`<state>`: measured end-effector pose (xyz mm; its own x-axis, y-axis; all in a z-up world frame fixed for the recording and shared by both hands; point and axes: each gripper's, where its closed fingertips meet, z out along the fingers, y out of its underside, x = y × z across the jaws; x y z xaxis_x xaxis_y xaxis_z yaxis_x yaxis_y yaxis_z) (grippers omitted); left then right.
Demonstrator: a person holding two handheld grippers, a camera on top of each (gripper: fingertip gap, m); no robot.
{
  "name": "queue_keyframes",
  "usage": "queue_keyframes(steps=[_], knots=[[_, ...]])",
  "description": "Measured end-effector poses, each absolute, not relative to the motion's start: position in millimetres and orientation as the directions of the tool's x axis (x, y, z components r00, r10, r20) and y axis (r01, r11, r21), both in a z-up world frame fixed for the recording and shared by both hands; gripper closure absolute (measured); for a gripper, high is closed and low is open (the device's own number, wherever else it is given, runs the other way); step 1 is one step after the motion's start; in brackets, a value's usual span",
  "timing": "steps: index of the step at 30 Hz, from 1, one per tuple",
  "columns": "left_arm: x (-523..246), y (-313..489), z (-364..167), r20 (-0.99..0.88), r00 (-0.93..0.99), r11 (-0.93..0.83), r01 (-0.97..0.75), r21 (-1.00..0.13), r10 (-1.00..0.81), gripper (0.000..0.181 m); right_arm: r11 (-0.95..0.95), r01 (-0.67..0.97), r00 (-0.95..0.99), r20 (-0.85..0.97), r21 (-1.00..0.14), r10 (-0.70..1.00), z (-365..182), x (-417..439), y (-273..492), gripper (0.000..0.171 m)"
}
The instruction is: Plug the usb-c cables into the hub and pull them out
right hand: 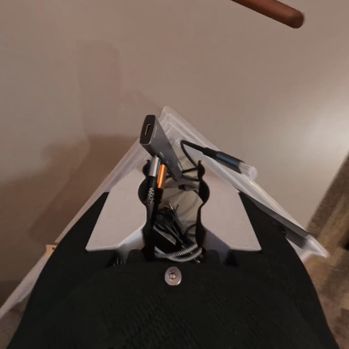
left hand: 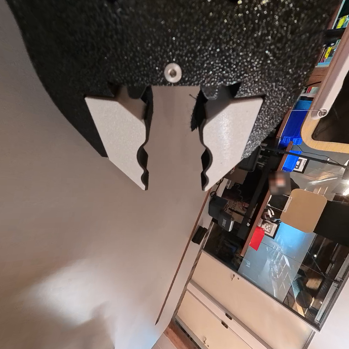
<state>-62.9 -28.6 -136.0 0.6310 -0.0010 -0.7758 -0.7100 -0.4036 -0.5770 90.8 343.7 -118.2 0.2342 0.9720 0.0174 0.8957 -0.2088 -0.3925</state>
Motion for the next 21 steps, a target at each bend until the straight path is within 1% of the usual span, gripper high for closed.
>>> queue_keyframes(steps=[1, 2, 3, 5, 8, 10, 12, 14, 16, 17, 19, 21], knots=[[-63.6, -28.8, -135.3, -0.775, 0.633, -0.404, -0.708, -0.58, 0.003, 0.125, -0.175, 0.903, 0.222, 0.078, -0.393, 0.972, -111.1, 95.0, 348.3, 0.113], [-64.6, -28.8, -135.0, -0.771, 0.637, -0.407, -0.702, -0.584, 0.008, 0.123, -0.145, 0.901, 0.217, 0.137, -0.408, 0.967, -100.4, 98.6, 353.7, 0.108], [-66.1, -28.8, -135.0, -0.766, 0.643, -0.411, -0.695, -0.591, 0.014, 0.12, -0.122, 0.885, 0.223, 0.18, -0.45, 0.958, -85.5, 100.0, 358.7, 0.106], [-70.2, -29.0, -135.1, -0.756, 0.654, -0.423, -0.677, -0.602, 0.029, 0.113, -0.11, 0.814, 0.268, 0.201, -0.57, 0.942, -48.2, 102.8, 364.3, 0.098], [-77.5, -30.8, -132.5, -0.742, 0.667, -0.443, -0.648, -0.619, 0.062, 0.106, -0.085, 0.649, 0.381, 0.226, -0.756, 0.897, 18.2, 122.5, 375.4, 0.087], [-77.5, -32.5, -123.3, -0.727, 0.681, -0.434, -0.631, -0.643, 0.087, 0.101, -0.061, 0.558, 0.453, 0.242, -0.828, 0.858, 52.5, 150.8, 373.8, 0.083], [-73.7, -36.5, -103.4, -0.698, 0.704, -0.417, -0.599, -0.684, 0.134, 0.092, -0.046, 0.496, 0.508, 0.247, -0.867, 0.825, 68.1, 186.4, 360.6, 0.082], [-66.0, -46.2, -77.5, -0.639, 0.744, -0.409, -0.53, -0.743, 0.196, 0.075, -0.049, 0.487, 0.567, 0.273, -0.872, 0.777, 60.0, 228.4, 346.0, 0.082], [-63.0, -66.1, -51.8, -0.561, 0.771, -0.413, -0.425, -0.806, 0.301, 0.064, -0.112, 0.505, 0.621, 0.271, -0.856, 0.735, 29.6, 269.1, 332.5, 0.082], [-67.6, -82.8, -41.5, -0.54, 0.754, -0.437, -0.371, -0.82, 0.374, 0.058, -0.16, 0.514, 0.644, 0.256, -0.842, 0.721, 9.6, 287.3, 326.5, 0.079], [-82.1, -127.6, -28.4, -0.549, 0.658, -0.494, -0.296, -0.818, 0.515, 0.058, -0.286, 0.515, 0.69, 0.193, -0.808, 0.697, -34.2, 319.2, 316.7, 0.075], [-92.6, -172.2, -34.2, -0.545, 0.601, -0.562, -0.185, -0.806, 0.584, 0.056, -0.41, 0.481, 0.739, 0.106, -0.775, 0.665, -71.8, 342.6, 311.5, 0.074]])
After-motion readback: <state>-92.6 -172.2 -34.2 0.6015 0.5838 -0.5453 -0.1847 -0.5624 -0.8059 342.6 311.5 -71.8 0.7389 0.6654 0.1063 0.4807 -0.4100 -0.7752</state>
